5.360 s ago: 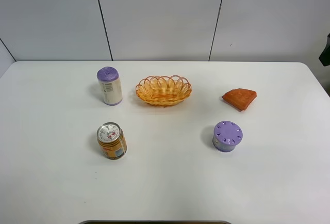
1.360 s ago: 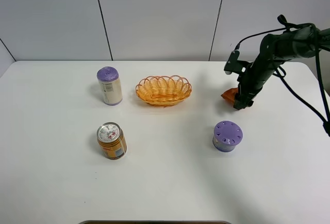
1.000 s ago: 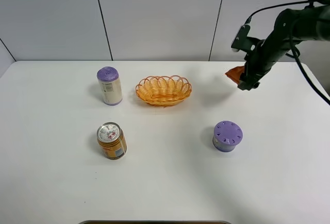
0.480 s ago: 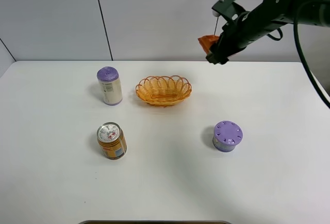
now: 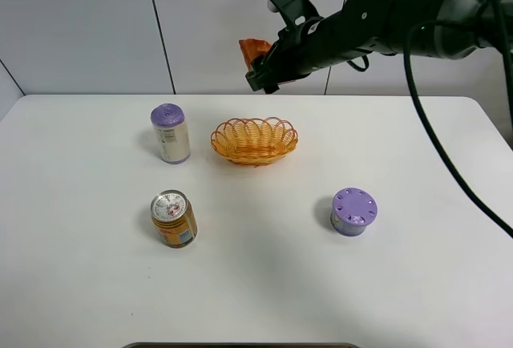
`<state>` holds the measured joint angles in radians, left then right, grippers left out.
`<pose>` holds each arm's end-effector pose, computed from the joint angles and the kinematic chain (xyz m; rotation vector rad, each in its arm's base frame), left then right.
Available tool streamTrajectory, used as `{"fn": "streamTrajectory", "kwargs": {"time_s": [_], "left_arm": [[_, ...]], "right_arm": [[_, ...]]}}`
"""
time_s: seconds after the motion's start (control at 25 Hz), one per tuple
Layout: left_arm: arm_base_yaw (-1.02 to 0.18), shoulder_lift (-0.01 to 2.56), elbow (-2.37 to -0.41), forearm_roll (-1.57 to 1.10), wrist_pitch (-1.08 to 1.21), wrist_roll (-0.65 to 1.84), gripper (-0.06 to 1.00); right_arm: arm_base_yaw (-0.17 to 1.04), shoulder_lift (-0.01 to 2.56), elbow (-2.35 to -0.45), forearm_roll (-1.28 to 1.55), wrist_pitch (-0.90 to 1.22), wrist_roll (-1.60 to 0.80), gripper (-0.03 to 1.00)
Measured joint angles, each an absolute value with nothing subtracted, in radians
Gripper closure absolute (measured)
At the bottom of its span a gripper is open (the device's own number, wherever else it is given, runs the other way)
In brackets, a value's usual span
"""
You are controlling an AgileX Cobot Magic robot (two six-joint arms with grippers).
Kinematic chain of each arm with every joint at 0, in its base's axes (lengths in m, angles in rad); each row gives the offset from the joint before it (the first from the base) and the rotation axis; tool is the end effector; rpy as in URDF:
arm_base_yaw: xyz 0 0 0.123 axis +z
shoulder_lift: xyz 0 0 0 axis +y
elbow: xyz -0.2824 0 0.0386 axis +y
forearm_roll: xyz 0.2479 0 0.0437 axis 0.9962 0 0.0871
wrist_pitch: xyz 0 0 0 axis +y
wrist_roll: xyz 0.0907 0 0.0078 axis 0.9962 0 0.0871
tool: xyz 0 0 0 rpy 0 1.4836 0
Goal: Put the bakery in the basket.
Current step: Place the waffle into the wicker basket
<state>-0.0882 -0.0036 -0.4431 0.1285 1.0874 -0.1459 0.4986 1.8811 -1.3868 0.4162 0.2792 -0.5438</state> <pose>0.0001 0.0104 0.2597 -0.0650 2.1160 0.0170 0.3755 0.2161 0.2452 -0.7658 2.1141 0.3180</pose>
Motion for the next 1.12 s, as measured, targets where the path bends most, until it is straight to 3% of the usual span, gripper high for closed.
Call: {"fn": "streamTrajectory", "kwargs": {"time_s": [0.52, 1.12], "left_arm": [[-0.088, -0.004, -0.443, 0.129, 1.087, -0.146, -0.04], [-0.088, -0.004, -0.443, 0.129, 1.087, -0.146, -0.04]], "right_arm": [[0.543, 2.029, -1.387, 0.29, 0.232, -0.193, 0.27], [0.543, 2.149, -1.387, 0.222, 0.152, -0.139, 0.27]]}}
